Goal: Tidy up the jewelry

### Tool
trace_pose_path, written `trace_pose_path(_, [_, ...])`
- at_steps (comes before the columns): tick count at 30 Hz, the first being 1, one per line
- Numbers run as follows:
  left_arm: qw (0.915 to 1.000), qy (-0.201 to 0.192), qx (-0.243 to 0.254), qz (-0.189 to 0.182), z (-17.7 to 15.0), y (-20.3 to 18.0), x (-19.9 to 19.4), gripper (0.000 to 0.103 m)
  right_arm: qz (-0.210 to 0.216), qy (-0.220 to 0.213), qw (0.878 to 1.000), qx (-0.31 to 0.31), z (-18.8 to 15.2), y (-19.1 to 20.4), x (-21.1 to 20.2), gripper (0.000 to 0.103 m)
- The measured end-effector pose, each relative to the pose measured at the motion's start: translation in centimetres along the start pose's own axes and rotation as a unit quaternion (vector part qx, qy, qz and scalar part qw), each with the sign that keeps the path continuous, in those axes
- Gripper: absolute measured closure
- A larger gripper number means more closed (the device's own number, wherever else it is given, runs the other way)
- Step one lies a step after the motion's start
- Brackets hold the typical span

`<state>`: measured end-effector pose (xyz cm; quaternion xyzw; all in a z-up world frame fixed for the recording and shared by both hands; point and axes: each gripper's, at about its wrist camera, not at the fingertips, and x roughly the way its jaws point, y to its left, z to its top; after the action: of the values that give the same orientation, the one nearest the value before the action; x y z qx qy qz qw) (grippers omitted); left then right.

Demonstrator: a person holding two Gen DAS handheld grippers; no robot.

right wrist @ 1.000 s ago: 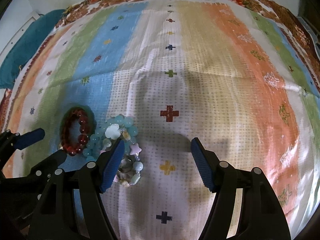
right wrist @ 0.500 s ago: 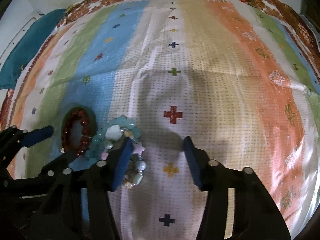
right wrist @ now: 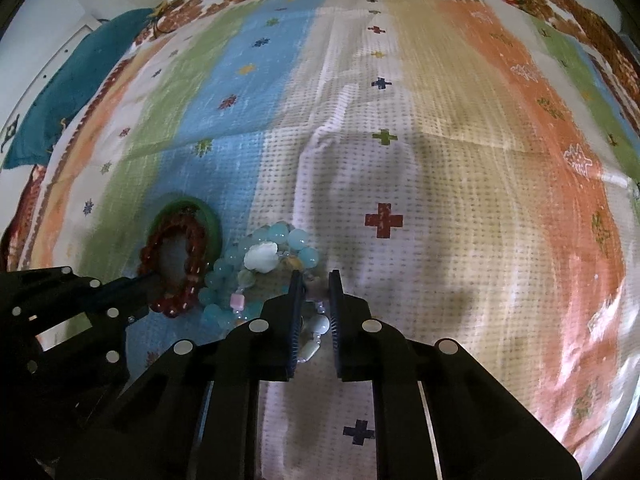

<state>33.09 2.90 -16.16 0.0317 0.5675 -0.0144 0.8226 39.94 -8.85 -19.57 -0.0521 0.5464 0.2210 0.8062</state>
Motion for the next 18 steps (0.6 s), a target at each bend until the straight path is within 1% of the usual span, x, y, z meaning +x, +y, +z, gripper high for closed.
trace_pose_path(3, [1.0, -0.008, -0.004, -0.002, 0.0, 0.1, -0.4, 0.103, -0.001, -0.002, 1.0, -0.001, 0.0, 0.0, -0.2, 0.09])
trace_pose_path(5, [0.9999, -0.011, -0.007, -0.008, 0.0, 0.2, -0.6, 0.103, -0.002, -0.005, 1.0, -0.002, 0.0, 0.0, -0.4, 0.094])
trace_pose_path(7, [0.9998, -0.015, -0.012, -0.011, 0.1, 0.4, -1.0, 0.103, -0.003, -0.009, 1.0, -0.004, 0.1, 0.1, -0.8, 0.096])
trace_pose_path(11, [0.9994, -0.016, -0.019, -0.025, 0.2, 0.4, -1.4, 0.103, -0.003, -0.01, 1.0, -0.005, 0.1, 0.1, -0.8, 0.096])
trace_pose_path(14, [0.9992, -0.009, -0.021, -0.032, 0.2, 0.3, -1.2, 0.099, -0.002, -0.008, 1.0, -0.007, 0.0, 0.0, -0.8, 0.096])
trace_pose_path(15, [0.9993, -0.006, -0.019, -0.032, 0.3, 0.2, -1.1, 0.095, -0.001, -0.008, 1.0, -0.006, 0.1, 0.0, -0.8, 0.096])
trace_pose_path(16, [0.9994, -0.003, -0.015, -0.031, 0.3, 0.1, -1.0, 0.084, -0.002, -0.008, 1.0, -0.006, 0.0, 0.1, -0.7, 0.096])
trace_pose_path(17, [0.9995, -0.003, -0.012, -0.03, 0.2, 0.0, -0.9, 0.078, -0.002, -0.009, 1.0, -0.005, 0.0, 0.1, -0.7, 0.096])
trace_pose_path(18, [0.9995, -0.002, -0.01, -0.031, 0.2, -0.1, -0.8, 0.078, -0.002, -0.009, 1.0, -0.005, 0.0, 0.1, -0.7, 0.096])
